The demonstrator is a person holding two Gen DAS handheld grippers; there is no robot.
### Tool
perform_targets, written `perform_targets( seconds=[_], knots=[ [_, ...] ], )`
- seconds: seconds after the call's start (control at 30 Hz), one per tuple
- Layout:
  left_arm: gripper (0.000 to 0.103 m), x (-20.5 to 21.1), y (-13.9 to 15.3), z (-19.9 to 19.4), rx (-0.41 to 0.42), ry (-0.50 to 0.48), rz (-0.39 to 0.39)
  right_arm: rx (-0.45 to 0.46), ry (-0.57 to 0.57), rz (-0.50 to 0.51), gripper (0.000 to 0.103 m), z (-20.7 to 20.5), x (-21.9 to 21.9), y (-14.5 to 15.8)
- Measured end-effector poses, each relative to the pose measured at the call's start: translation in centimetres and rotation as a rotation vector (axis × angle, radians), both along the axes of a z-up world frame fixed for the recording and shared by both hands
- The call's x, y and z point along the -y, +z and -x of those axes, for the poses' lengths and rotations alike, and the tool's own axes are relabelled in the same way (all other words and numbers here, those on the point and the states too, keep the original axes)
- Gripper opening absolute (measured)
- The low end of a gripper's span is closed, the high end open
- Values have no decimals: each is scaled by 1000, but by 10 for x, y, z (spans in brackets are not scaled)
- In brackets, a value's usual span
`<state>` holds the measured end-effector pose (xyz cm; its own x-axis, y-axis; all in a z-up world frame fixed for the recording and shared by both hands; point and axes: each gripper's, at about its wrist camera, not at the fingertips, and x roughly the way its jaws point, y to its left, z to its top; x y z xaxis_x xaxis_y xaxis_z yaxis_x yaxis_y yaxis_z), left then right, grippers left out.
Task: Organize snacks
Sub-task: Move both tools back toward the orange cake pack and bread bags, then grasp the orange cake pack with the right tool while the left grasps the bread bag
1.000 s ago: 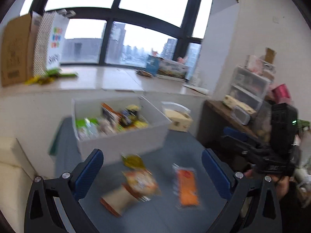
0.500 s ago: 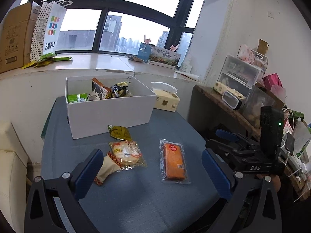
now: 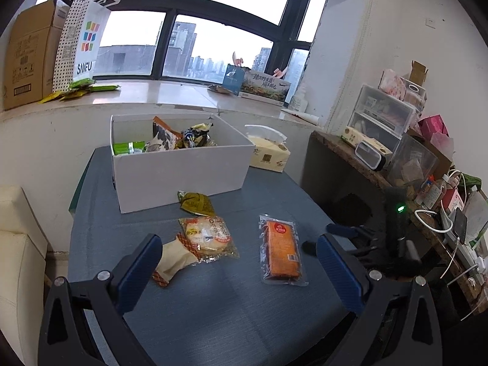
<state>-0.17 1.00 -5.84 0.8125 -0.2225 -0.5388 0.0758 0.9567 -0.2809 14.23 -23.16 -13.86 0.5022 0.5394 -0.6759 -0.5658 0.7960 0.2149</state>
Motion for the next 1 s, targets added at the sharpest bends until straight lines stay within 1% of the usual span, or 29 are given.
perform_targets(
  seconds=[0.07,0.1,0.17,0.23,0.3,0.4,0.57,0.63,0.67,0.73,0.83,0.87,0.9,0.93,0.97,1.0],
  knots=[
    [103,0,-3,-1,-10,4,-2,-15,6,32,103,-3,-8,-11],
    [103,0,-5,-1,-11,4,-3,-38,0,50,103,-6,-12,-18],
    [103,0,-8,-2,-18,5,-3,-98,-25,76,103,-15,-21,-30],
    [103,-1,-11,-2,-26,9,2,-177,-65,112,103,-27,-32,-43],
    [103,-2,-14,-3,-31,7,5,-212,-84,128,103,-34,-41,-52],
    [103,-5,-17,-3,-39,15,5,-190,-126,213,103,-43,-57,-59],
    [103,-13,-21,-2,-43,33,23,-149,-147,307,103,-58,-75,-63],
    [103,-16,-21,-1,-39,37,25,-130,-144,302,103,-60,-74,-59],
    [103,-18,-21,0,-37,41,29,-126,-164,320,103,-61,-72,-59],
    [103,-21,-22,-1,-40,44,39,-165,-176,332,103,-64,-68,-66],
    [103,-20,-25,-1,-49,43,39,-150,-168,323,102,-60,-66,-66],
    [103,-19,-25,-2,-51,41,35,-148,-168,322,101,-58,-66,-66],
    [103,-18,-25,-2,-52,39,27,-141,-160,316,94,-56,-66,-65],
    [103,-17,-25,-2,-51,37,25,-130,-142,307,78,-53,-66,-62],
    [103,-16,-25,-2,-51,35,23,-120,-131,297,71,-51,-65,-60],
    [103,-15,-25,-2,-54,35,22,-116,-126,292,67,-49,-64,-58]
  ],
)
